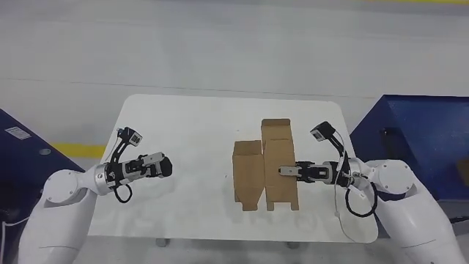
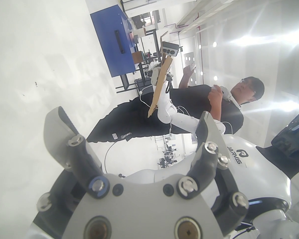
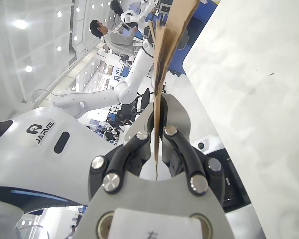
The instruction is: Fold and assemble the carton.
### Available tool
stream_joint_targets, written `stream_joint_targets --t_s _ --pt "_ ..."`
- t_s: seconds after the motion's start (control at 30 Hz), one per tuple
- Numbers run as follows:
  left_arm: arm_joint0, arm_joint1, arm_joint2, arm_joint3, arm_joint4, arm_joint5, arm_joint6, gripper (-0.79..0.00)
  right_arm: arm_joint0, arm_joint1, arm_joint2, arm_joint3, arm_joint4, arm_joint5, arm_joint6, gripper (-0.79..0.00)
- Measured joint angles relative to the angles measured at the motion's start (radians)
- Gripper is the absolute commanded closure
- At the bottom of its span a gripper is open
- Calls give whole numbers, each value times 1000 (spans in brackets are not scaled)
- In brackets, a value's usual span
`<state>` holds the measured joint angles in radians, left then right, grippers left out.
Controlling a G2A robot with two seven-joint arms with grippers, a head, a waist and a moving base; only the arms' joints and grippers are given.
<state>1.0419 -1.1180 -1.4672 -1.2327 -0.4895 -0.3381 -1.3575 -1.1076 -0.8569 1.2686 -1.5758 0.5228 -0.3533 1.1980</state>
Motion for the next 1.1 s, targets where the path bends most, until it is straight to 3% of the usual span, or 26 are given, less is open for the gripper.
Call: stream_joint_targets --t_s 0.23,0.33,0.4,0.5,0.97,1.1 --pt "54 -19 126 -178 105 -33 180 -785 24 -18 -48 11 39 21 -49 0" --pt "61 -26 171 -215 126 -35 224 -760 38 -28 -83 12 26 19 -64 0" --pt "62 -28 189 -226 136 -26 245 -686 48 -33 -102 15 21 20 -68 0" --pt "64 -30 209 -236 139 -6 275 -391 64 -41 -123 25 15 15 -78 0" --pt "76 -34 256 -284 91 0 291 -357 78 -61 -160 44 -17 7 -109 0" --pt "78 -35 264 -288 74 -12 295 -246 79 -68 -177 41 -10 4 -111 0"
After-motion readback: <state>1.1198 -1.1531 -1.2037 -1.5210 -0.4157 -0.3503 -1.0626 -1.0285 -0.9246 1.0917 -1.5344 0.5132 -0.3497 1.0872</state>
